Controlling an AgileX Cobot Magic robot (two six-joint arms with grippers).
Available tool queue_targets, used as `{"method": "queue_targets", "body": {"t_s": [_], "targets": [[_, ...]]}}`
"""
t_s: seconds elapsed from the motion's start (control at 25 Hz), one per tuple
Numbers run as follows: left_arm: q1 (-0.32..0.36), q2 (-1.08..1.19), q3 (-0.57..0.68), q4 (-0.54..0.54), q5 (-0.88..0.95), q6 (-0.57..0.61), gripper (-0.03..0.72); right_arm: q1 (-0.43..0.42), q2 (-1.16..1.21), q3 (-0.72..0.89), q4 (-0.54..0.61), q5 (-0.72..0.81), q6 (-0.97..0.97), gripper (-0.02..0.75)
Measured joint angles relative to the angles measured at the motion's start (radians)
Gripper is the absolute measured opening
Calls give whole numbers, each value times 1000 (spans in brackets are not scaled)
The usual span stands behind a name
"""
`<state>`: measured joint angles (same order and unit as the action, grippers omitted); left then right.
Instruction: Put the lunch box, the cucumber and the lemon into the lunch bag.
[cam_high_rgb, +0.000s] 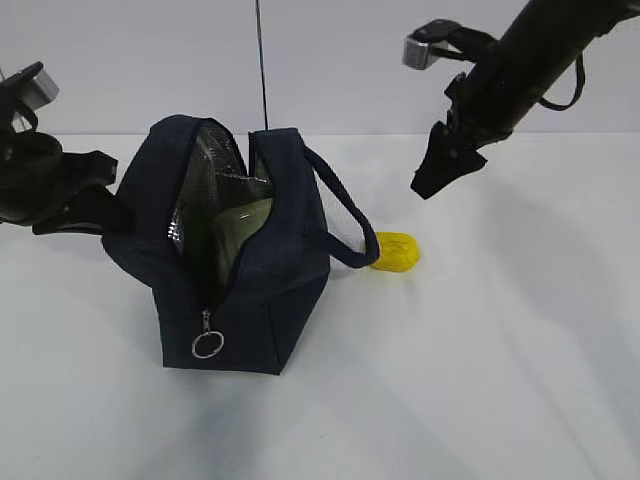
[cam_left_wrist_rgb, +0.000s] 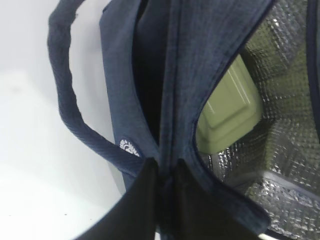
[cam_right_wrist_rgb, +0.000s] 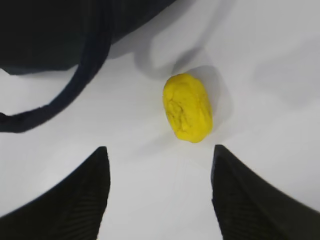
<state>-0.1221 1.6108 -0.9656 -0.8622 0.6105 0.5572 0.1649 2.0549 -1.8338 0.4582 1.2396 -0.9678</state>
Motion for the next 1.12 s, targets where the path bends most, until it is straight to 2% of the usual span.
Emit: {"method": "queue_targets", "body": {"t_s": [0.36,0.6,0.92,1.12], "targets": [[2,0,0,11,4,0,17,0,94,0,-32,-14,-186,475],[2,0,0,13,5,0,17,0,145,0,-23,-23,-398,476],[2,0,0,15,5,0,17,0,178,0,25,-144,-440,477],[3,0,0,15,5,0,17,0,207,0,62,-145,-440,542]]}}
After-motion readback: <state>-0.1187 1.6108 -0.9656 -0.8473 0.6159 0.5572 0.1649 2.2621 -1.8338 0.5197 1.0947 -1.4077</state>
